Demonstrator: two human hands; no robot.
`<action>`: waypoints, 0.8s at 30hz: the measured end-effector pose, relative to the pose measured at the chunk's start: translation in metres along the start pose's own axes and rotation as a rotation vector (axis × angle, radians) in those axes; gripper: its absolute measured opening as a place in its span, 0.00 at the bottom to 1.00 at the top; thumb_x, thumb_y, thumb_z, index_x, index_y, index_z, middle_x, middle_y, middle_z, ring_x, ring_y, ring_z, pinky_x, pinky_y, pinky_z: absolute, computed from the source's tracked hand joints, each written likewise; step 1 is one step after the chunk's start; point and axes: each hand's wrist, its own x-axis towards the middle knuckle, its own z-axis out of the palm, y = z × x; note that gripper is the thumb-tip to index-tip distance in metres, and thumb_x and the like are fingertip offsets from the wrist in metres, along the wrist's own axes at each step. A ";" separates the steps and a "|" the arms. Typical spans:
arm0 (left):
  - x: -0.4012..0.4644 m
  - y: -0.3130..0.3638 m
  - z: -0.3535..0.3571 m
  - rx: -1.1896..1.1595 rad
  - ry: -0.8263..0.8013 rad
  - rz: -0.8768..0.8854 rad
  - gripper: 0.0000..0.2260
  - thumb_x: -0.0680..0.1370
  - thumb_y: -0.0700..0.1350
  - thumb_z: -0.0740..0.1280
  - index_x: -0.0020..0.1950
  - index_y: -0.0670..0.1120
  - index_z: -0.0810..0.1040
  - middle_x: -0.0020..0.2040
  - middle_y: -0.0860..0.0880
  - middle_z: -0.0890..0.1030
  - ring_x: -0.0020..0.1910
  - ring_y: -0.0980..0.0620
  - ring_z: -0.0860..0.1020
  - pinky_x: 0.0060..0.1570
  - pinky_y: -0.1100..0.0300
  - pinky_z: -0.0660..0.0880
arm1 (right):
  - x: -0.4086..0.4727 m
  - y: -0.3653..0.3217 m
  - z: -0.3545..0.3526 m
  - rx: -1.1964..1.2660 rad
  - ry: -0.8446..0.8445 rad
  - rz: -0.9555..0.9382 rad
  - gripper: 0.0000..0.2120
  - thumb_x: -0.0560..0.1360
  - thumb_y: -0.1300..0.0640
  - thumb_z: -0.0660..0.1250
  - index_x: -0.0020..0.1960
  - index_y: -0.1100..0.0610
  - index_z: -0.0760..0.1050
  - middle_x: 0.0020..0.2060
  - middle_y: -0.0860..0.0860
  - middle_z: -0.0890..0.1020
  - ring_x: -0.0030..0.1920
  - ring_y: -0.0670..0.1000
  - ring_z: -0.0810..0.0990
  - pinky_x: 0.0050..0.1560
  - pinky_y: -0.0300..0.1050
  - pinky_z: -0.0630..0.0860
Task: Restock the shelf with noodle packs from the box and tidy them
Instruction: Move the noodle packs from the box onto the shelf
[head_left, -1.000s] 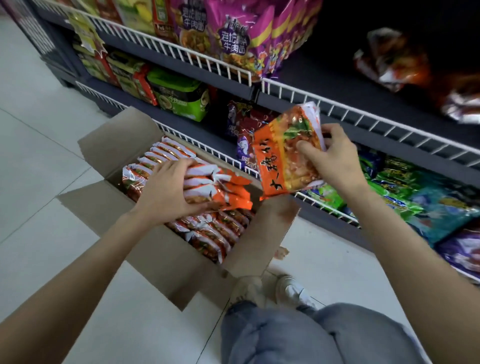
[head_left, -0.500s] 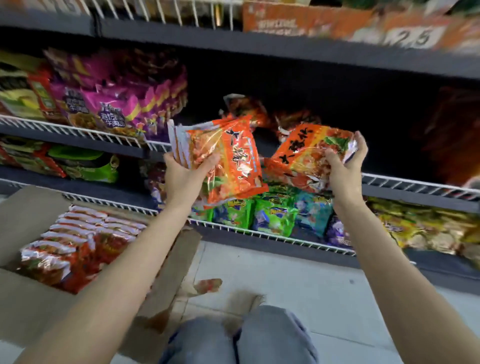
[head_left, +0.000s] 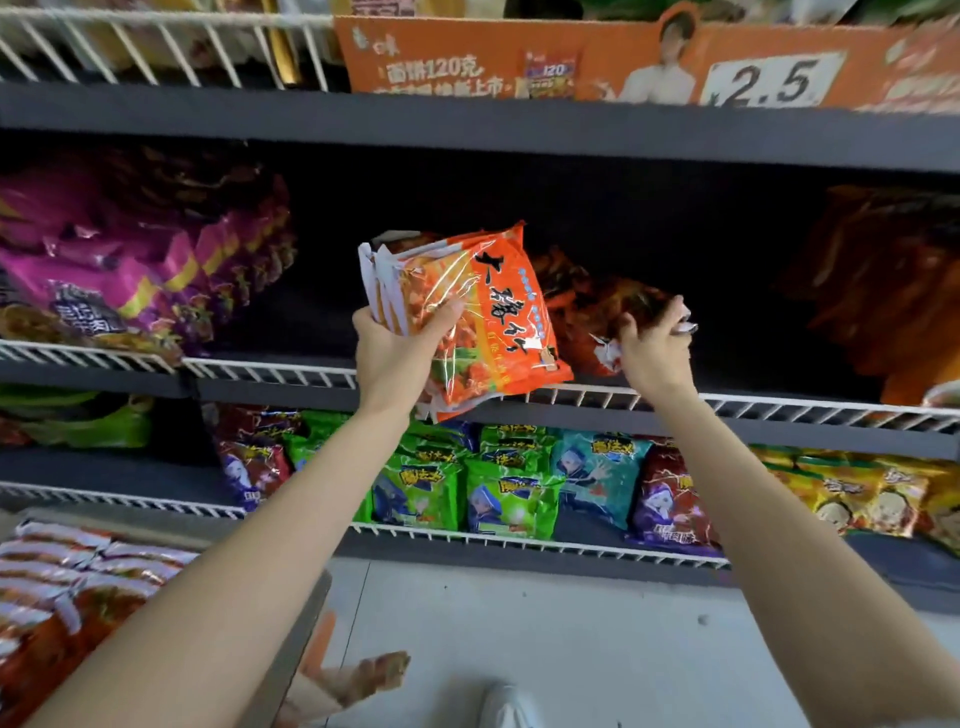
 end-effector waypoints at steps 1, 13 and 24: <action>0.003 0.001 0.002 0.000 0.009 -0.004 0.39 0.65 0.62 0.74 0.68 0.46 0.62 0.59 0.51 0.74 0.56 0.51 0.73 0.54 0.53 0.70 | 0.003 0.008 -0.002 -0.161 -0.002 -0.020 0.34 0.81 0.44 0.51 0.77 0.59 0.39 0.73 0.70 0.50 0.74 0.67 0.51 0.72 0.56 0.52; 0.009 0.013 0.061 -0.141 0.019 -0.129 0.41 0.69 0.62 0.71 0.71 0.42 0.56 0.62 0.43 0.71 0.57 0.47 0.72 0.53 0.53 0.68 | -0.022 0.026 0.003 -0.725 0.013 -0.639 0.22 0.81 0.44 0.54 0.73 0.47 0.63 0.65 0.53 0.72 0.64 0.59 0.70 0.62 0.56 0.66; 0.037 -0.002 0.093 0.113 0.041 -0.054 0.35 0.69 0.69 0.66 0.59 0.40 0.65 0.48 0.47 0.75 0.44 0.48 0.78 0.38 0.60 0.71 | 0.006 0.007 -0.008 -0.369 0.278 -0.528 0.18 0.78 0.53 0.59 0.65 0.57 0.73 0.64 0.60 0.73 0.64 0.64 0.69 0.63 0.58 0.66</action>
